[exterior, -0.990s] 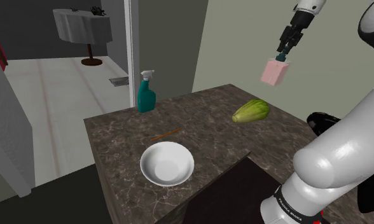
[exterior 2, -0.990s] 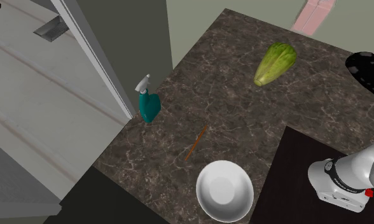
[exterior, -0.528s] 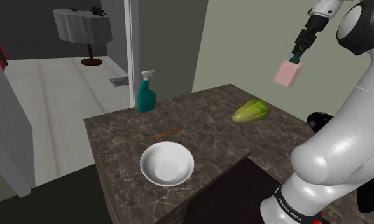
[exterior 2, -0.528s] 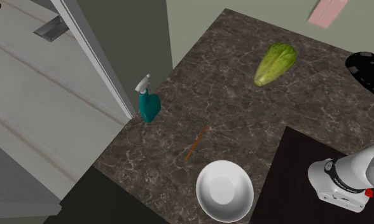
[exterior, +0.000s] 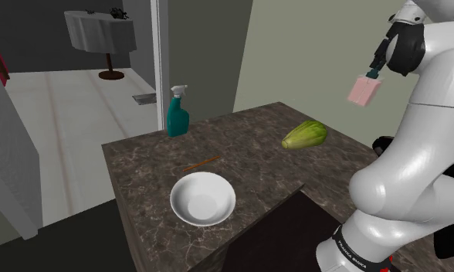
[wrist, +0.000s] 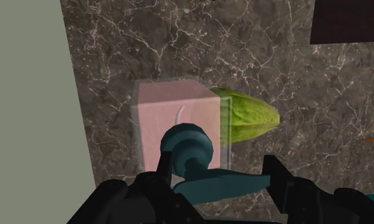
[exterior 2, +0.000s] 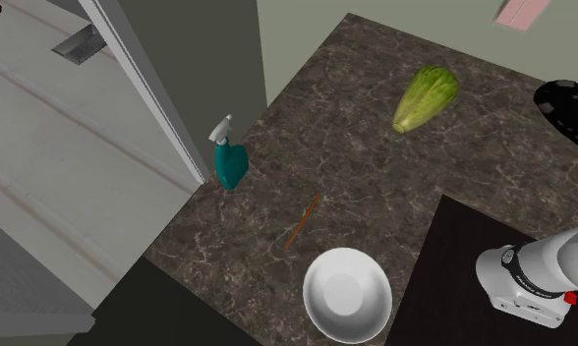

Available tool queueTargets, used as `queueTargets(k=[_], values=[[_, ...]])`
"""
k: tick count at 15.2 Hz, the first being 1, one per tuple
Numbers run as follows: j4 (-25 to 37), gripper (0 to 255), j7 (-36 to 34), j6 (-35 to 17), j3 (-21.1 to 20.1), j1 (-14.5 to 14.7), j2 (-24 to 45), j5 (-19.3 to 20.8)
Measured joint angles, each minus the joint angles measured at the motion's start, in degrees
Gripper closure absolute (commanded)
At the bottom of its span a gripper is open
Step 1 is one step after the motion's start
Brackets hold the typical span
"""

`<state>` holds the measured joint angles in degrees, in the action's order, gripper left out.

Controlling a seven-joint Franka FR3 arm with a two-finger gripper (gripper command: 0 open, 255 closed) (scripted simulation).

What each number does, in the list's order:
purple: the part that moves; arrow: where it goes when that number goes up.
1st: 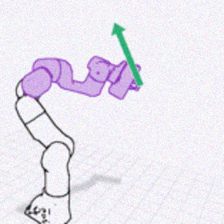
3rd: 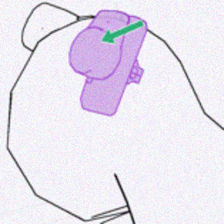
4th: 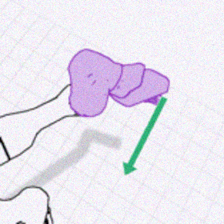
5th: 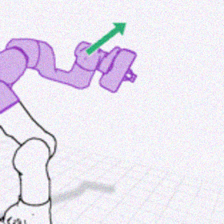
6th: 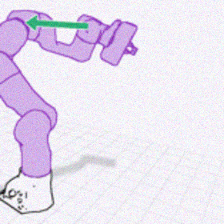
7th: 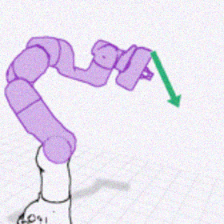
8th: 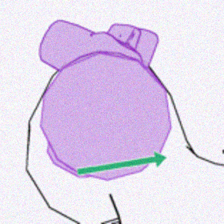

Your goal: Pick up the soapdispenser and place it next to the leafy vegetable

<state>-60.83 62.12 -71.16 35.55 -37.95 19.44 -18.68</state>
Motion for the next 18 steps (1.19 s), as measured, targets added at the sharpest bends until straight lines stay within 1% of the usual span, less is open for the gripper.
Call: queueTargets(k=[6,15,18], values=[[-9.33,255,0.42,-6.53,0.08,2.55,-3.13,2.15],[-19.78,255,0.84,-14.69,-0.05,4.64,-5.79,3.83],[-22.25,255,0.93,-16.87,-0.14,5.04,-6.14,4.04]])
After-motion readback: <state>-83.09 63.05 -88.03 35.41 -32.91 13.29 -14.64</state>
